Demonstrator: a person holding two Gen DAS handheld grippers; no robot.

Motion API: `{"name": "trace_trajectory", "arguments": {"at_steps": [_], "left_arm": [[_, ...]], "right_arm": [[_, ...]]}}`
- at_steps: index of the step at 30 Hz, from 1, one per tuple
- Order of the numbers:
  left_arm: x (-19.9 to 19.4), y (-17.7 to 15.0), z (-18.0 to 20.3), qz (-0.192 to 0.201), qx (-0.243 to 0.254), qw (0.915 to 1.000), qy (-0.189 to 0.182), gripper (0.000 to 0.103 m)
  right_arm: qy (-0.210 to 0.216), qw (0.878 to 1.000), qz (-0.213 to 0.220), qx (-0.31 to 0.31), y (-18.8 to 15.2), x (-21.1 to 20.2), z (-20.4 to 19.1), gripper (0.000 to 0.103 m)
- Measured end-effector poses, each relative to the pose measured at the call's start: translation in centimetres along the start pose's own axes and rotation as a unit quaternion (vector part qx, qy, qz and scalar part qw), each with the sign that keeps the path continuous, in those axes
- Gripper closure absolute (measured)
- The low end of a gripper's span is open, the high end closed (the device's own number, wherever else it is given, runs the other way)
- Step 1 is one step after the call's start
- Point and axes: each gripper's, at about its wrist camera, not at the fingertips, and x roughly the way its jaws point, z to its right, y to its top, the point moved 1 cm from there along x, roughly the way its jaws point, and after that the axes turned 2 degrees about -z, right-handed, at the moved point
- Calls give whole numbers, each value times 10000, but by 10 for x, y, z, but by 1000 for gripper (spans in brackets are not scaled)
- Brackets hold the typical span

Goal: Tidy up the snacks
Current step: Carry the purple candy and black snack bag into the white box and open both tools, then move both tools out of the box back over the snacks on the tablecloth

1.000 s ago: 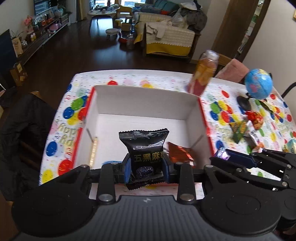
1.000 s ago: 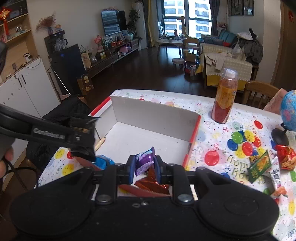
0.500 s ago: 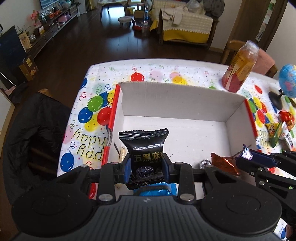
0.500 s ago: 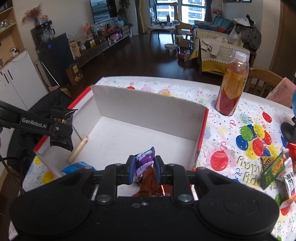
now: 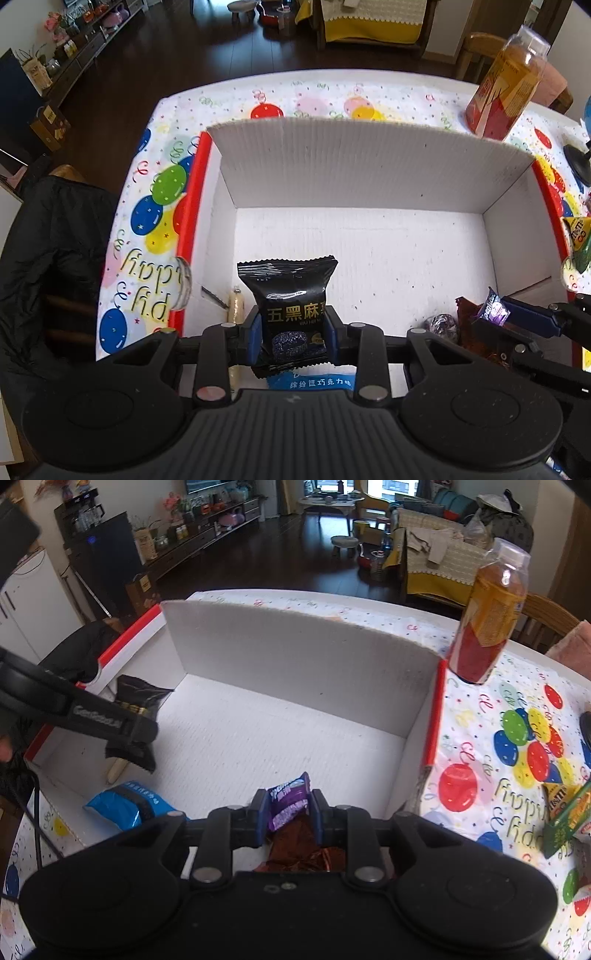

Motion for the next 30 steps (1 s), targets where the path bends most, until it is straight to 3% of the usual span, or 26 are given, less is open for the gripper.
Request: {"name": "trace_trajectory", "arguments": {"at_steps": [9, 14, 16, 19, 24, 30], "left_arm": [[9, -4, -2, -265, -44, 9996, -23, 68], [-1, -8, -2, -151, -126, 9997, -125, 49], [-6, -10, -2, -121, -167, 9997, -153, 49], [-14, -15, -2, -27, -175, 9997, -139, 49], [-34, -25, -2, 214, -154, 9996, -115, 43], [-60, -37, 0, 517, -161, 9984, -135, 41]], "right_arm": [[4, 10000, -64, -51, -1, 1, -3, 74], [38, 10000, -50, -28, -5, -6, -5, 67], [55, 10000, -32, -1, -6, -10, -5, 61], [90, 9999, 9, 53, -8, -17, -4, 59], [112, 9997, 175, 124, -13, -36, -3, 38], [181, 9986, 459, 190, -16, -64, -4, 24]]}}
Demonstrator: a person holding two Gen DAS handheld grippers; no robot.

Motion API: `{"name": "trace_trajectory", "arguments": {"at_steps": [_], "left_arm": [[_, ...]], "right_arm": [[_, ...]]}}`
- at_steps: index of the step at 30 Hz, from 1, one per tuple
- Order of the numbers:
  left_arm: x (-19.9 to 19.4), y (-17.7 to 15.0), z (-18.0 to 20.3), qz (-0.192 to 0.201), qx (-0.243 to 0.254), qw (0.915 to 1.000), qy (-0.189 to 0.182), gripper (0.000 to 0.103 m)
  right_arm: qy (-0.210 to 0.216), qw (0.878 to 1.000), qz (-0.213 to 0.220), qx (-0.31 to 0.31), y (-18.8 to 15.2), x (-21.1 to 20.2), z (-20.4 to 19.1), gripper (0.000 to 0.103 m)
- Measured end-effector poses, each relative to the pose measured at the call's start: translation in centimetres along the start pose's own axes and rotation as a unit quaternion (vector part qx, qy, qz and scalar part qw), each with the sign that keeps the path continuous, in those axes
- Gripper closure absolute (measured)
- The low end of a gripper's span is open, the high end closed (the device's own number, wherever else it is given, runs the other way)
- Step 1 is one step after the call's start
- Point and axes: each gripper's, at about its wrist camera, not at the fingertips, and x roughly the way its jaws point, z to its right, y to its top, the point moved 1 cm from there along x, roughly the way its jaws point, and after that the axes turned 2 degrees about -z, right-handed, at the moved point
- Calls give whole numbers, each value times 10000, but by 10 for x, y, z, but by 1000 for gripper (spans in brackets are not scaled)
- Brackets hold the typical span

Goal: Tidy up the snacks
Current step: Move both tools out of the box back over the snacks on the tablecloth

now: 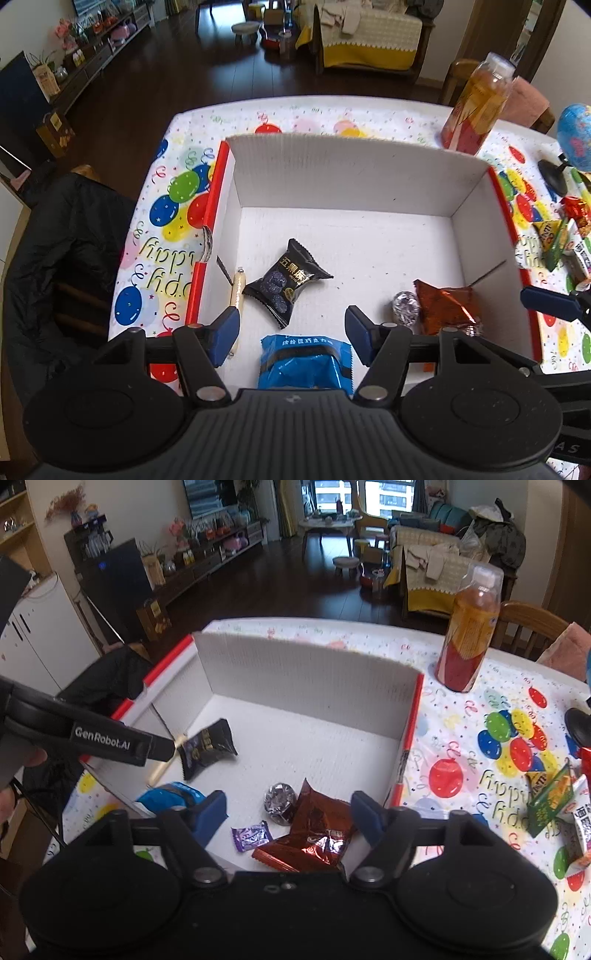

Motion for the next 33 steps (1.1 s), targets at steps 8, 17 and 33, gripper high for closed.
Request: {"name": "trace_trajectory", "arguments": {"at_steps": [8, 17, 33], "left_arm": [[-35, -15, 10, 326, 79, 9994, -101, 37], [-68, -36, 28, 573, 36, 9977, -351, 35], [-83, -48, 133, 842, 484, 9912, -899, 4]], "right_arm": [[19, 9993, 344, 143, -5, -38, 0, 16], [71, 9962, 755, 422, -26, -88, 13, 10], [-279, 9899, 1035, 928, -75, -144, 95, 0]]}}
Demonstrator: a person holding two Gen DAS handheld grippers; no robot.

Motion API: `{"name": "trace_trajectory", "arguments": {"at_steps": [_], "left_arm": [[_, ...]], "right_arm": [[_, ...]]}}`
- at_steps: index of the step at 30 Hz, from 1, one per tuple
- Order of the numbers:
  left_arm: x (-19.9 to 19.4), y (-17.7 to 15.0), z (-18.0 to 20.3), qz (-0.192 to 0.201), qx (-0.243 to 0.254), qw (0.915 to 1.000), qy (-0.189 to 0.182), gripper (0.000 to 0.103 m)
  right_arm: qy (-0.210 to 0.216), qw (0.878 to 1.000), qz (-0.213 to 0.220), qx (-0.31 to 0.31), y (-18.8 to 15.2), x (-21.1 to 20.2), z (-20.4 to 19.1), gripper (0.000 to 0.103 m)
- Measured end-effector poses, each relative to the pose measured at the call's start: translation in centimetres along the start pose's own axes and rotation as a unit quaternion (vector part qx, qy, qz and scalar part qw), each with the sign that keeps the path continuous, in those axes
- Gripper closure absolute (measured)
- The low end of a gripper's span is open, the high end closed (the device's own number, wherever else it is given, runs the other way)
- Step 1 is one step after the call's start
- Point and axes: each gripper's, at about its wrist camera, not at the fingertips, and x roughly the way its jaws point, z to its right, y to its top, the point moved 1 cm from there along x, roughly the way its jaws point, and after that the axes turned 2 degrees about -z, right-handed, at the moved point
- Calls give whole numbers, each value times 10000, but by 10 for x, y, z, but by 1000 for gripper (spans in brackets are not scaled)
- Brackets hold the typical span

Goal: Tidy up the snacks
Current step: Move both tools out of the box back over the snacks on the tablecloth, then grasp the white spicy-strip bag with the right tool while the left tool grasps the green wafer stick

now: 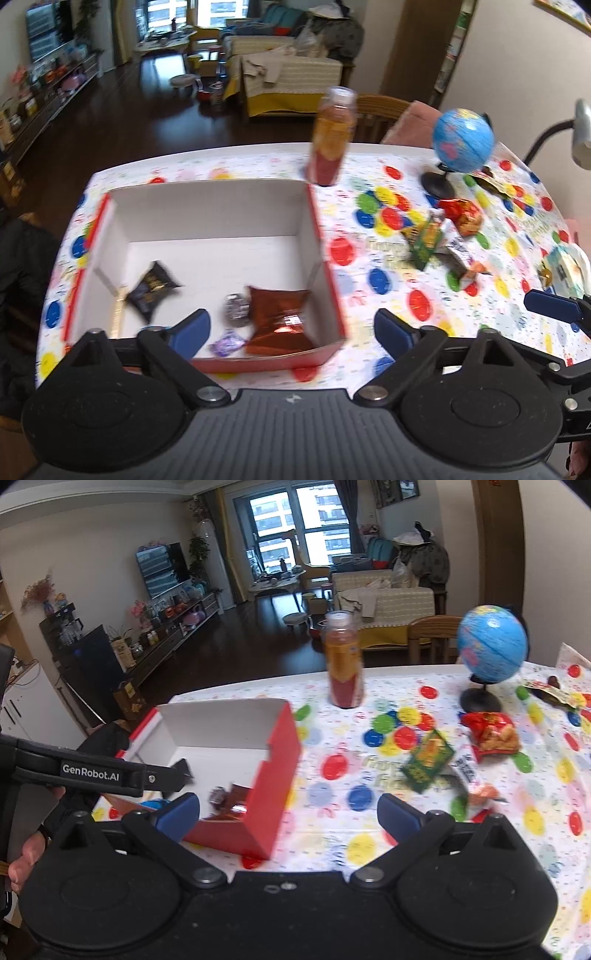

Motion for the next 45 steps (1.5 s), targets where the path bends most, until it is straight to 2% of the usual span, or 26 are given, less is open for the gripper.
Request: {"name": "trace_trajectory", "arguments": {"at_steps": [5, 12, 16, 23, 27, 34, 41, 45], "left_arm": [[19, 8, 44, -27, 185, 9997, -136, 3], [55, 24, 103, 30, 441, 9990, -81, 3], [81, 34, 132, -45, 534, 9986, -12, 3], [129, 46, 166, -178, 714, 9972, 149, 3], [156, 54, 174, -330, 711, 9967, 194, 3], [199, 65, 185, -597, 822, 9943, 315, 4], [231, 73, 190, -800, 899, 9923, 276, 4], [245, 75, 199, -879, 1157, 9891, 247, 4]], "right_arm": [[-266, 9996, -40, -48, -4, -8, 44, 0], [-619, 9978, -85, -219, 1, -7, 110, 4], [-624, 9977, -219, -138, 5, 3, 147, 7], [-514, 9973, -513, -134, 11, 31, 195, 18], [-404, 9957, -756, -353, 10, 54, 207, 25], [-323, 9906, -1109, -729, 7, 97, 215, 29], [-290, 9872, -1282, -907, 2, 136, 217, 33], [-342, 9853, -1299, -1051, 1, 154, 217, 35]]}}
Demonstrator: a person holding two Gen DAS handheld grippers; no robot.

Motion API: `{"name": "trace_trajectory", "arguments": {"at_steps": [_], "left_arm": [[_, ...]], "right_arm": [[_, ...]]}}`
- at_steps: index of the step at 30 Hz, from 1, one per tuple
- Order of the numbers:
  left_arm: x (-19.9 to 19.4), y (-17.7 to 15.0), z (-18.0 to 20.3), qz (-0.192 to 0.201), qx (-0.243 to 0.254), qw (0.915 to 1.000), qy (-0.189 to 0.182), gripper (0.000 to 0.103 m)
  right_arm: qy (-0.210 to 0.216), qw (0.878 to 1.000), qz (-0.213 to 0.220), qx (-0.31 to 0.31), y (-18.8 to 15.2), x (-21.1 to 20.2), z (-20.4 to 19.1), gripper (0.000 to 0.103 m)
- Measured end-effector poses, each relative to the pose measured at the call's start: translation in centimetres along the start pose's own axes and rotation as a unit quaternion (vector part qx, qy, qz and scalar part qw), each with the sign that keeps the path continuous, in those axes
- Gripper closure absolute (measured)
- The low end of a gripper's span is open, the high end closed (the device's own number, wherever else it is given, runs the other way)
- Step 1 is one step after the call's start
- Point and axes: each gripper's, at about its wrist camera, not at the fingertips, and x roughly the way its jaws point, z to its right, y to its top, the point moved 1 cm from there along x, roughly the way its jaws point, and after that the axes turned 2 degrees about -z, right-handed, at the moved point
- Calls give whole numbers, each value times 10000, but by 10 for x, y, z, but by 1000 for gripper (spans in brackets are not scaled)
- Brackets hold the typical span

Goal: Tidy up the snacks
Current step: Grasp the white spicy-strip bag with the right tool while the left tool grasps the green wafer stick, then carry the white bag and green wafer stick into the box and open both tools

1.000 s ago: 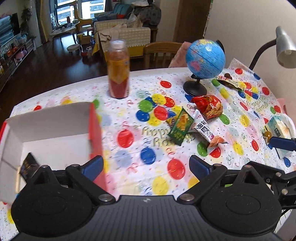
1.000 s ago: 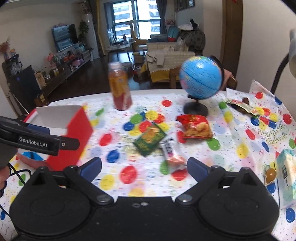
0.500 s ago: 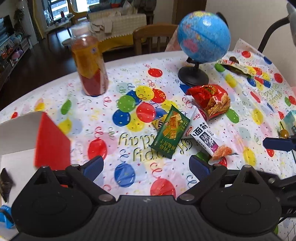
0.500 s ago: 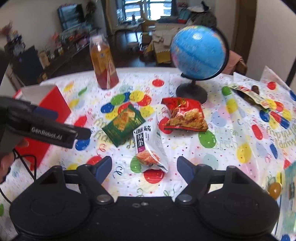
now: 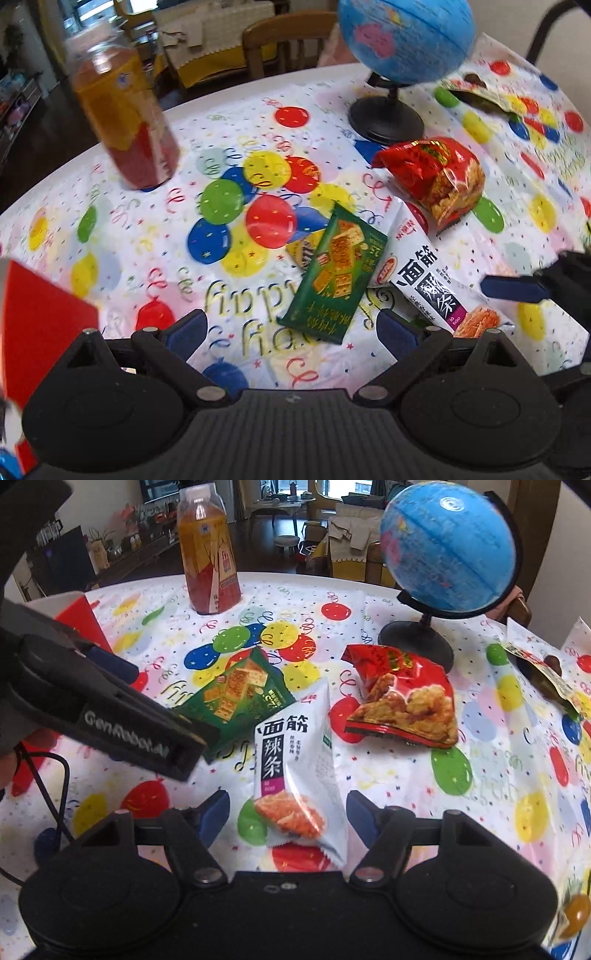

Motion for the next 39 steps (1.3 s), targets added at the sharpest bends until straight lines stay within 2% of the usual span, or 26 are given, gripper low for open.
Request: {"name": "trace_trajectory", "arguments": {"at_steps": [8, 15, 19, 21, 23, 25, 26, 30, 32, 39], "left_arm": [[22, 9, 11, -72, 392, 9991, 165, 5], [35, 11, 13, -172, 409, 9989, 130, 13], [40, 12, 12, -262, 348, 9990, 70, 31], [39, 12, 11, -268, 311, 9992, -2, 37], [38, 12, 11, -283, 264, 9992, -60, 50], [37, 11, 11, -298, 246, 9993, -15, 53], [35, 10, 11, -296, 234, 9993, -26, 62], [32, 6, 8, -359, 119, 9993, -43, 72], [29, 1, 7, -366, 97, 9993, -63, 82], [8, -19, 1, -366, -121, 9989, -264, 91]], "right_arm": [[-99, 10000, -4, 2, 6, 19, 2, 39], [-193, 9998, -57, 3, 7, 29, 2, 50], [-242, 9997, -29, -55, 6, 30, -1, 53], [-260, 9996, -18, -83, 6, 30, -2, 54], [-246, 9997, -34, -23, 6, 29, -1, 55], [-254, 9997, -34, 28, 6, 27, -1, 56], [-245, 9997, -31, 58, 6, 26, -1, 56], [-231, 9995, -20, 230, 3, 19, 0, 57], [-222, 9993, -29, 304, -1, 14, 0, 58], [-81, 9983, 10, 582, -14, -10, -6, 59]]}}
